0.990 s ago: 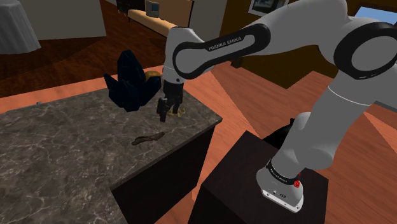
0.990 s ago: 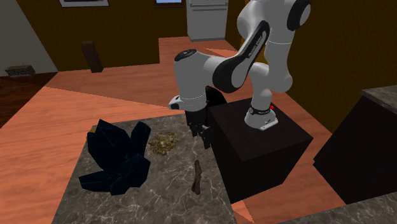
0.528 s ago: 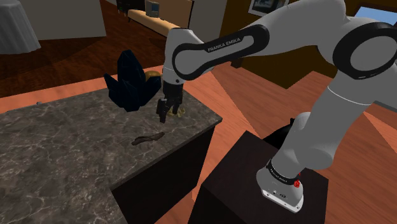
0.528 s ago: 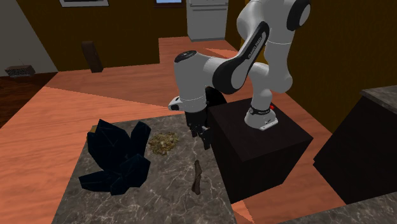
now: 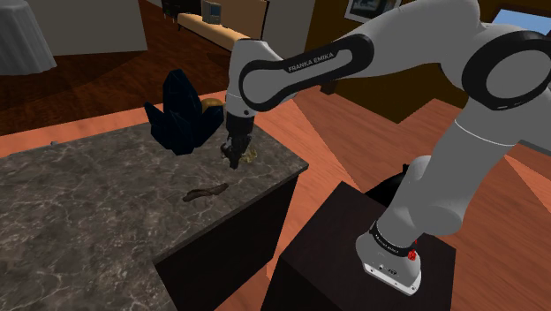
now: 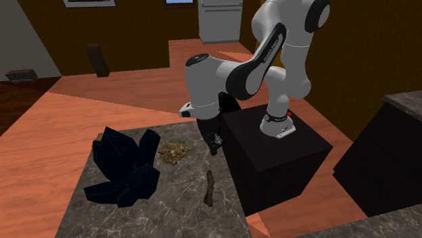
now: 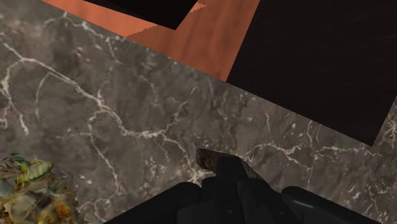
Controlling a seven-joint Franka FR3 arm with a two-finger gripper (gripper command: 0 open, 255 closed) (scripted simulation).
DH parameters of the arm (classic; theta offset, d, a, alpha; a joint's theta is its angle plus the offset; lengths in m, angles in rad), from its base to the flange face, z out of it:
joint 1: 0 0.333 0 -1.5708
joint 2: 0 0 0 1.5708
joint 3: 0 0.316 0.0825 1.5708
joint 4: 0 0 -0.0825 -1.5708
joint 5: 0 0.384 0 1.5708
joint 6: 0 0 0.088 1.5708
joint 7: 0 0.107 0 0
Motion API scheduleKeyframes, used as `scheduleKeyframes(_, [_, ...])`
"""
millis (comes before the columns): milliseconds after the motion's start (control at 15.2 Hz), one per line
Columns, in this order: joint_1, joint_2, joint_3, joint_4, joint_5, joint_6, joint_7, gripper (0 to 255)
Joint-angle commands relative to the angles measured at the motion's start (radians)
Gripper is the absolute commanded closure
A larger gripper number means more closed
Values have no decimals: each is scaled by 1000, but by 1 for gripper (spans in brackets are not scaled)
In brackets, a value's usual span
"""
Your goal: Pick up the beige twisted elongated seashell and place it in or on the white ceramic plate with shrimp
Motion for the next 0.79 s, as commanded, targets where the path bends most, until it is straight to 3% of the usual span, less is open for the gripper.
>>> scheduleKeyframes(0, [0, 0, 0, 0, 0, 0, 0, 255])
scheduleKeyframes(66, [0, 0, 0, 0, 0, 0, 0, 255])
scheduleKeyframes(132, [0, 0, 0, 0, 0, 0, 0, 0])
scheduleKeyframes(594, [53, 91, 82, -140, -144, 500, -695, 0])
scheduleKeyframes(726, [54, 116, 83, -138, -153, 523, -689, 0])
